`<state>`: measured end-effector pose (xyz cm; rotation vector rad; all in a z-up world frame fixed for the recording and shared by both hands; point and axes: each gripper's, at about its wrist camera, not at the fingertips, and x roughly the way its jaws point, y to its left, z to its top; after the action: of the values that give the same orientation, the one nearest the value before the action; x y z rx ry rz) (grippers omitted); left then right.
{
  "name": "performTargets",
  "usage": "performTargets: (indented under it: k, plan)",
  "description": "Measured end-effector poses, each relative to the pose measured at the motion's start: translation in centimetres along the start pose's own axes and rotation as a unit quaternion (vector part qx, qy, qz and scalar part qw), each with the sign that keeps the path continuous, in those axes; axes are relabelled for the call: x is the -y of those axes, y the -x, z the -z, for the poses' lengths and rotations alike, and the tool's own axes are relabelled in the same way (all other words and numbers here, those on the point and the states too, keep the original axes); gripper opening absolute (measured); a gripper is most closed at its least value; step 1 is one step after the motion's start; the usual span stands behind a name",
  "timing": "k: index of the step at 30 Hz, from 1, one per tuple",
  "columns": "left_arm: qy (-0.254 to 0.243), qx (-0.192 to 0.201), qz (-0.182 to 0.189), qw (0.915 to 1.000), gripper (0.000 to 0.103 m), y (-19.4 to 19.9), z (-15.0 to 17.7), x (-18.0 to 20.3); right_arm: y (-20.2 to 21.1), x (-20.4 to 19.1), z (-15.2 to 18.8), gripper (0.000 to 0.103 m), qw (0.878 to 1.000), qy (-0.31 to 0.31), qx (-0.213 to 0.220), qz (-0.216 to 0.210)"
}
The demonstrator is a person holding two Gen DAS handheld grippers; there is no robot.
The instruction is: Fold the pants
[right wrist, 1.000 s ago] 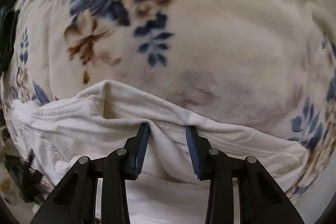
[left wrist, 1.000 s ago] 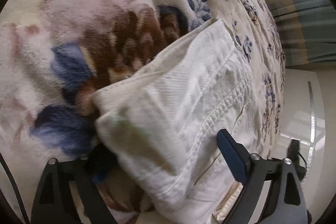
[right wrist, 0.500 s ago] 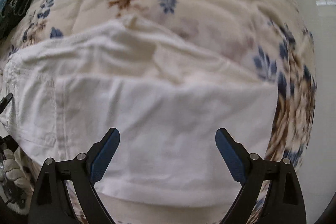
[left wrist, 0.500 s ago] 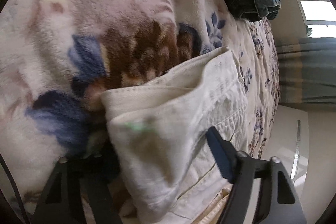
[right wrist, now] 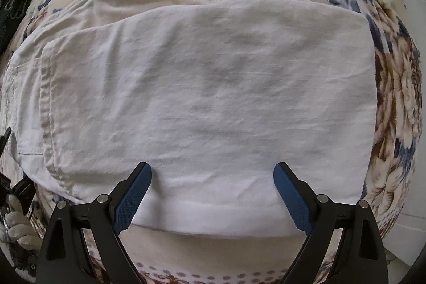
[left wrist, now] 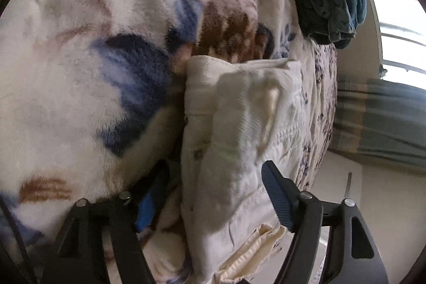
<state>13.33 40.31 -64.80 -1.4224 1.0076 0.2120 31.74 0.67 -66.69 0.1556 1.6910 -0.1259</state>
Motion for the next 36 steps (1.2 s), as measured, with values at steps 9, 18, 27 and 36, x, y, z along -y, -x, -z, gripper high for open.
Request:
performTargets:
  k: [9, 18, 27, 36]
  plan:
    - [-0.042, 0.028, 0.021, 0.9985, 0.064, -2.1, -1.6, 4.5, 0.2, 1.6, -1.3, 0.095, 1.0, -0.013, -0.004, -0.021]
    - [-0.239, 0.037, -0.011, 0.9704, 0.023, -0.1, 3.3, 13.0, -0.8, 0.9, -1.1, 0.095, 1.0, -0.002, 0.003, -0.001]
    - [-0.387, 0.01, 0.018, 0.9218, 0.021, 0.5, 13.2, 21.8, 3.1, 5.5, 0.7, 0.095, 0.996, -0.062, 0.03, -0.059]
    - [-0.512, -0.083, 0.005, 0.8551, 0.021, -6.1, 30.0, 25.0, 6.2, 19.2, 4.8, 0.095, 0.978, -0.19, 0.062, -0.062]
